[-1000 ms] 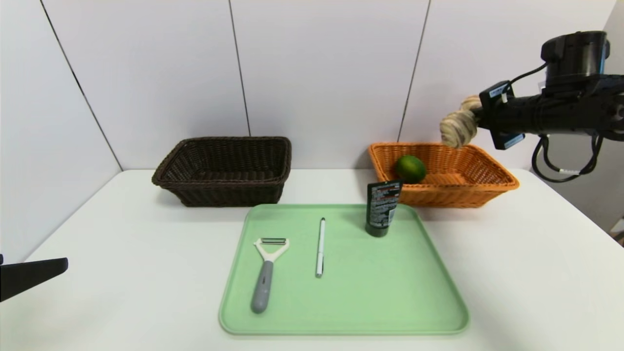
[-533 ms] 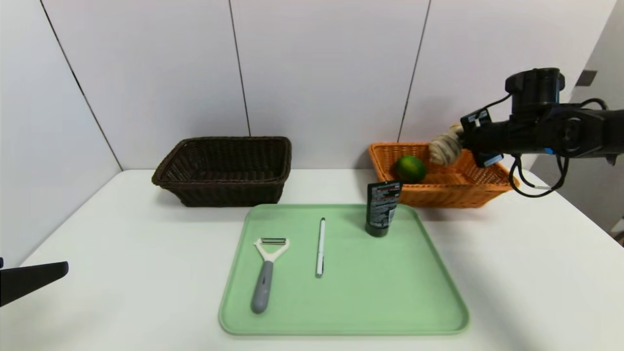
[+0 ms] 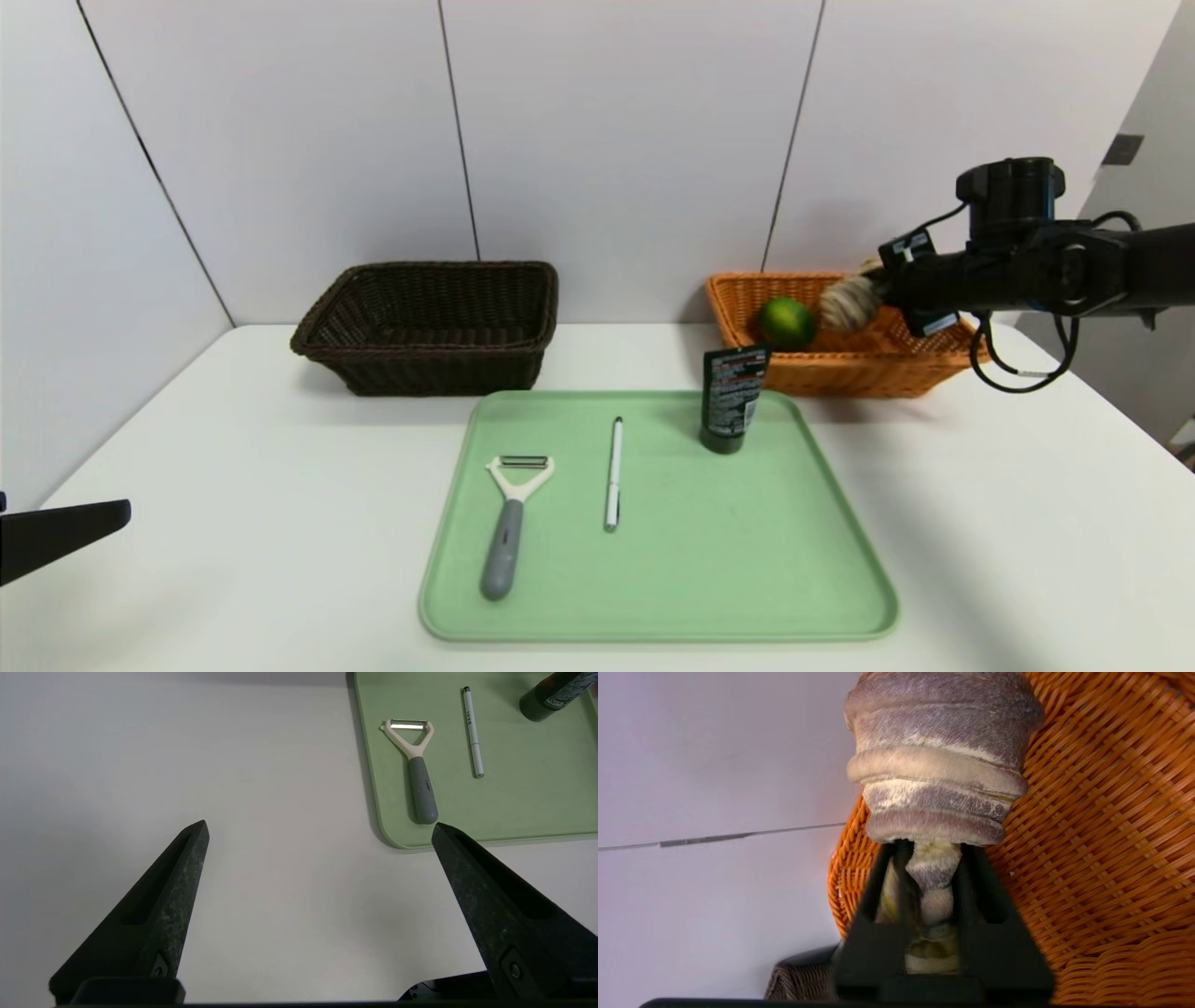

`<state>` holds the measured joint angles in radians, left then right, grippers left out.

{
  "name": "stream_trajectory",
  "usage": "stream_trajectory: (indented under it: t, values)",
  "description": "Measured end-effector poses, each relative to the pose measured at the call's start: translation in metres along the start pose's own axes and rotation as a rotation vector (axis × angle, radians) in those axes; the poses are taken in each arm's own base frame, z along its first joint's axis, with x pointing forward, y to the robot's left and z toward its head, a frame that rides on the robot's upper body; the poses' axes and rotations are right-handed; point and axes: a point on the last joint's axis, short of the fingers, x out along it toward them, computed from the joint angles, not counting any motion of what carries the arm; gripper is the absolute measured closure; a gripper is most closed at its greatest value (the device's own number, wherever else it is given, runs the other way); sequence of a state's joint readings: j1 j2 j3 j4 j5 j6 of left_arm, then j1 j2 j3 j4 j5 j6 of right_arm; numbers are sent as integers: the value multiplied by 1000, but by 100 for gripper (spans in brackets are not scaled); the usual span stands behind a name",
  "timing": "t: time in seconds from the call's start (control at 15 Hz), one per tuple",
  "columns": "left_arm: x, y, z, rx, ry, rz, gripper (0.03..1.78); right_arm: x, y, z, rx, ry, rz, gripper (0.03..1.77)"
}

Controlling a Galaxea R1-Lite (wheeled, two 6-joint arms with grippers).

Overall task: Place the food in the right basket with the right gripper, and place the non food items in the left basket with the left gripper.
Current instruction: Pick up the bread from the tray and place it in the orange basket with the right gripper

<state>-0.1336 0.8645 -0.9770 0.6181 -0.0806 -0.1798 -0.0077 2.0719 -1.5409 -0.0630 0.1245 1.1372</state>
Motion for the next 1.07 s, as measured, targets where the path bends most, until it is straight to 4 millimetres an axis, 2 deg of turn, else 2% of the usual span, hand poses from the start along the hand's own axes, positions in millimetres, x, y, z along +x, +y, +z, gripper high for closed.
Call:
stream_trajectory:
  t: [0.2,0.47,0.73,1.07]
  values:
    - [0,0,0,0,1,0,12,1,-1,0,-2,2,-2,92]
    - [0,0,0,0,0,-1,12,-2,0,0,-7,-1,-5,58]
    - [0,0,0,1,-4,1,12,-12,9,1,-19,-9,13,39]
    - [-2,0,0,1,-8,0,12,-39,28,-1,-109,11,5,25]
